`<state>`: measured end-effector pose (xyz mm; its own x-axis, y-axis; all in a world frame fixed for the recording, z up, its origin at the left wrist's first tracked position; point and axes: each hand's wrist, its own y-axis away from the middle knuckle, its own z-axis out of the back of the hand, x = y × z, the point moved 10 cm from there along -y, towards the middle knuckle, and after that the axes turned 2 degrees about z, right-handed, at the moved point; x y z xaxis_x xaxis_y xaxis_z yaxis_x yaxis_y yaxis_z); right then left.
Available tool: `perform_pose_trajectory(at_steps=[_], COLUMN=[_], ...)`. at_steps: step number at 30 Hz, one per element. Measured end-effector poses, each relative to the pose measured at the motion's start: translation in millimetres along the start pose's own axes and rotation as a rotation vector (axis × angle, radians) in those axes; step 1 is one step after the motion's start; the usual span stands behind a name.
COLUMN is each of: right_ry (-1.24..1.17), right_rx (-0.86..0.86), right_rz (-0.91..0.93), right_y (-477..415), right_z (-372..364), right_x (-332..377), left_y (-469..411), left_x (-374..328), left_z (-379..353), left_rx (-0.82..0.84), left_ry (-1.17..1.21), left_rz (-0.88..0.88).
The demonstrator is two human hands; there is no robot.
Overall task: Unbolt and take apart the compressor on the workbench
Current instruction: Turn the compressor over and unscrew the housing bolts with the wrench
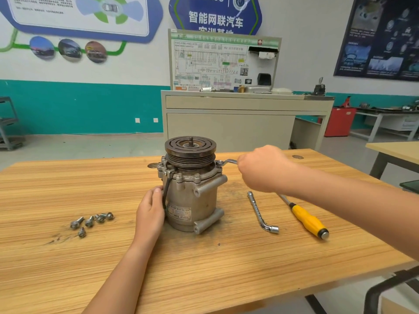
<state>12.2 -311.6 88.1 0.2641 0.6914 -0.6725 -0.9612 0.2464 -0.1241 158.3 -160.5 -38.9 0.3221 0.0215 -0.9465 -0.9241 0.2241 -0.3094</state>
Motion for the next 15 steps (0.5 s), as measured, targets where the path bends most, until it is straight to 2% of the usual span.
perform_pose_trajectory(at_steps=[3,5,11,15], right_ry=[0.090,0.063,-0.216,-0.402], right_rx=[-0.048,-0.096,-0.333,-0.459], right_rz=[0.014,0.000,0.006,-0.034], right_y=[-7.9,-22.2,-70.6,-66.4], right_z=[-8.8,-12.4,-24.3,-21.6], right_x=[-14.7,-22.8,-13.7,-25.6], left_y=[0.5,0.7,-0.7,-0.4], left_x=[0.1,-0.3,-0.3,-1.9], left_z=[-0.2,-0.8,-0.6,-1.0], left_rx=[0.000,0.000,-0.006,0.001], left_ry=[0.017,0.020,0.009,0.012], left_rz=[0.008,0.011,0.008,0.004])
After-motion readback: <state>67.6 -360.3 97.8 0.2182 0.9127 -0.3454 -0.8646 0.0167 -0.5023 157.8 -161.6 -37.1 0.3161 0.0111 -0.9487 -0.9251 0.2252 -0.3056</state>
